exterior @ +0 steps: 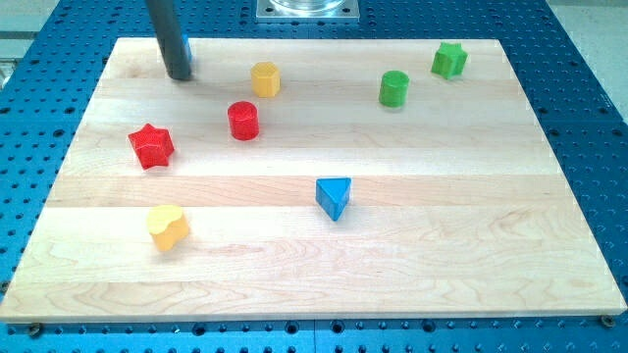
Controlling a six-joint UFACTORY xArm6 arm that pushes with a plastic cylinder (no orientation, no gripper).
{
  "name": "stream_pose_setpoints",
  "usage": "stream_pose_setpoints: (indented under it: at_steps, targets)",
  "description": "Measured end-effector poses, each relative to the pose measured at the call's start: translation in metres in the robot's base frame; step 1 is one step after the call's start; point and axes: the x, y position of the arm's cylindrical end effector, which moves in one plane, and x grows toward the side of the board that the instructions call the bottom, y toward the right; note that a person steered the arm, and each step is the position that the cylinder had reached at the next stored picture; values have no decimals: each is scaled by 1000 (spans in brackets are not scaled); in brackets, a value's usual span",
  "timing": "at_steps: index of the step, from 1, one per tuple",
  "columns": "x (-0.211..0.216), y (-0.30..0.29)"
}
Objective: Move the green star to the top right of the green circle
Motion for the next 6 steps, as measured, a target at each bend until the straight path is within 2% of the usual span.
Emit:
stream_pose_setpoints:
  at_steps: [1, 2, 3, 6]
  targets:
    - [-39, 54]
    - [-70, 35]
    - [-70, 9]
    - [-64, 3]
